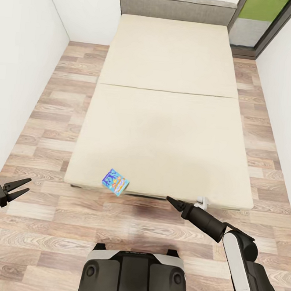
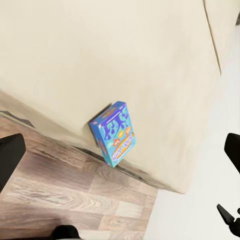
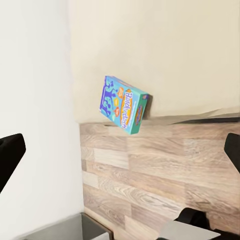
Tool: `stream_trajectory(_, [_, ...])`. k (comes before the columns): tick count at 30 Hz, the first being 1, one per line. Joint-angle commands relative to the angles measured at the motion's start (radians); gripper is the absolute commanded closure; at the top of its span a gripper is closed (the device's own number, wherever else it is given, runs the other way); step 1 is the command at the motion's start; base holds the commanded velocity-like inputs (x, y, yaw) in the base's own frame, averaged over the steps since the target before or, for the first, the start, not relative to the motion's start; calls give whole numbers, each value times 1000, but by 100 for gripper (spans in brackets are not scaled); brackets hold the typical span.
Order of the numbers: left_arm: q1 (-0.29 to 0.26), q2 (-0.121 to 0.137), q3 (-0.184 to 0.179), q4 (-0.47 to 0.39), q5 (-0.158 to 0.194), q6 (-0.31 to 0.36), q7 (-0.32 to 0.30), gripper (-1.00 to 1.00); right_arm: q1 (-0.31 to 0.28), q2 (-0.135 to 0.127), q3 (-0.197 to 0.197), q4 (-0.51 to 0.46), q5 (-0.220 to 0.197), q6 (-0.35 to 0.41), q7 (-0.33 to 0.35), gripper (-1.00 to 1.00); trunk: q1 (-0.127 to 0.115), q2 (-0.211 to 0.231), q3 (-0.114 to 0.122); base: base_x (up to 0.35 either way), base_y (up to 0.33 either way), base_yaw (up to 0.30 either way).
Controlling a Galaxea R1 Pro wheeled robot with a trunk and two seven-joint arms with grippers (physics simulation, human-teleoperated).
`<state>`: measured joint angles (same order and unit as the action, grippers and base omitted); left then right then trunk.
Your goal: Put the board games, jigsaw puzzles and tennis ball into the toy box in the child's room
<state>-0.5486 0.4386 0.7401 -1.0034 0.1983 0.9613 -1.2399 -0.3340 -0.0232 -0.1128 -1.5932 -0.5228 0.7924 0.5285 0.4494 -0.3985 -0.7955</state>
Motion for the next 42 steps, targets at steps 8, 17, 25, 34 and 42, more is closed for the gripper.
stream_trajectory(8, [-1,0,1,0,1,7,-2,-100,0,0,-2,-1,-1,7,2,-100,1,-1,12,0,0,71])
stream_trajectory(17, [-1,0,1,0,1,7,-1,-100,0,0,-2,0,-1,7,2,-100,1,-1,26,0,0,72])
stream_trajectory(25, [-1,0,1,-1,1,7,-1,-100,0,0,-2,0,-2,7,2,-100,1,-1,39,0,0,71])
stream_trajectory(34, [-1,1,2,-1,1,7,-2,-100,0,2,0,0,-2,4,0,-100,1,-1,54,0,0,13])
stream_trajectory(42, [-1,0,1,-1,1,7,-1,-100,0,2,-1,1,-1,4,-1,-100,1,-1,67,0,0,0])
